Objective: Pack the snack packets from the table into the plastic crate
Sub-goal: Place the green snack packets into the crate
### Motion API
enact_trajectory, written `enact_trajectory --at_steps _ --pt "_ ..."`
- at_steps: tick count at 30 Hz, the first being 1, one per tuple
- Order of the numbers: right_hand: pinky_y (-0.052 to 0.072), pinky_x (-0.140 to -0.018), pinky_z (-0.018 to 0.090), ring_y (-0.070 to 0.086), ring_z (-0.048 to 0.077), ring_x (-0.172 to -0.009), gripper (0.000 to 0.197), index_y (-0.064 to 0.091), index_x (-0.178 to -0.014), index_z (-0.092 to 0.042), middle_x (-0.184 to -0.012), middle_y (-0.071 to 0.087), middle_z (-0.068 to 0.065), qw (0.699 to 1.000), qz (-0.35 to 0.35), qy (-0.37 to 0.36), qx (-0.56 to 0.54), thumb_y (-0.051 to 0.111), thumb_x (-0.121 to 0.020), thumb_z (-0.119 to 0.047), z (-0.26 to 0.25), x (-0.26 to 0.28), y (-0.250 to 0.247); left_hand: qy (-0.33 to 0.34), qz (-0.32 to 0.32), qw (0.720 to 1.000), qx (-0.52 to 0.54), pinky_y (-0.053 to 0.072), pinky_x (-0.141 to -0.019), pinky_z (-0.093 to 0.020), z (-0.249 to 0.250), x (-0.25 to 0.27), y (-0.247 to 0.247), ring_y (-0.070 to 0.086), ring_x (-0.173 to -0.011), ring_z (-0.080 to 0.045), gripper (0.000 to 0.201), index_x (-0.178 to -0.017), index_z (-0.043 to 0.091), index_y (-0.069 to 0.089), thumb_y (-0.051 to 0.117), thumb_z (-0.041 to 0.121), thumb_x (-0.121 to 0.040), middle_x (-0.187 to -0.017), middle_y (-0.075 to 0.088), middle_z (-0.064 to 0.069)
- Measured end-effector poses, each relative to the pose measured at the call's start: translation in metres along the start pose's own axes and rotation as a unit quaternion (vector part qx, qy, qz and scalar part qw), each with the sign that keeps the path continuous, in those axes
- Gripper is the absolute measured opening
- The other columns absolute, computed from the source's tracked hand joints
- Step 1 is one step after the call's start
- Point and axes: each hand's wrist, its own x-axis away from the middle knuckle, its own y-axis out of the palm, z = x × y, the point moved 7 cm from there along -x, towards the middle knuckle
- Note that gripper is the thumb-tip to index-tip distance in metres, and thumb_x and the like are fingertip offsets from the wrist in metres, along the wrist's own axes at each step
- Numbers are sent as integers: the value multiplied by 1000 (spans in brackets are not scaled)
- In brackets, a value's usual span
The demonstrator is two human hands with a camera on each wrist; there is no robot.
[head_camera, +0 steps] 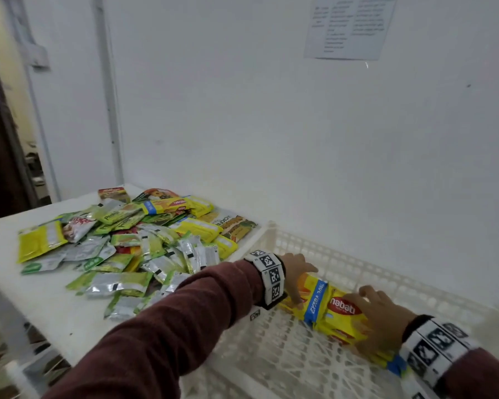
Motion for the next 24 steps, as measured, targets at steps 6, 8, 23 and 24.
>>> enact_trajectory --at_steps 6,8,23,24 --pt "33 -101 20 38 8 -122 153 15 -140 -36 -135 33 -5 998 -21 -43 -46 17 -2 -102 2 16 -39 37 94 978 181 34 -89 -26 4 47 -65 48 -114 -20 63 -142 17 36 62 32 -87 -137 45 -7" --pt "36 -82 2 45 -7 -98 136 23 -130 -46 -122 41 -14 997 -11 -45 -56 14 -7 -103 1 30 -62 62 127 970 198 31 -87 -22 -1 72 -87 45 -102 -12 60 -141 19 37 61 34 -88 -134 47 -5" --pt "36 -74 11 55 9 -98 37 45 -123 -37 -118 55 -7 989 81 -112 -56 51 -88 -45 -268 41 -195 -26 142 982 121 34 -80 -20 -227 215 -82 51 -95 -11 52 -134 20 46 62 35 -86 -120 55 -1" --pt "33 -73 15 53 10 -96 39 47 -127 -29 -119 56 -3 988 91 -112 -49 53 -90 -38 -289 28 -200 -37 124 986 109 33 -83 -21 -242 217 -70 51 -104 -16 53 -134 19 45 61 36 -87 -122 54 -2"
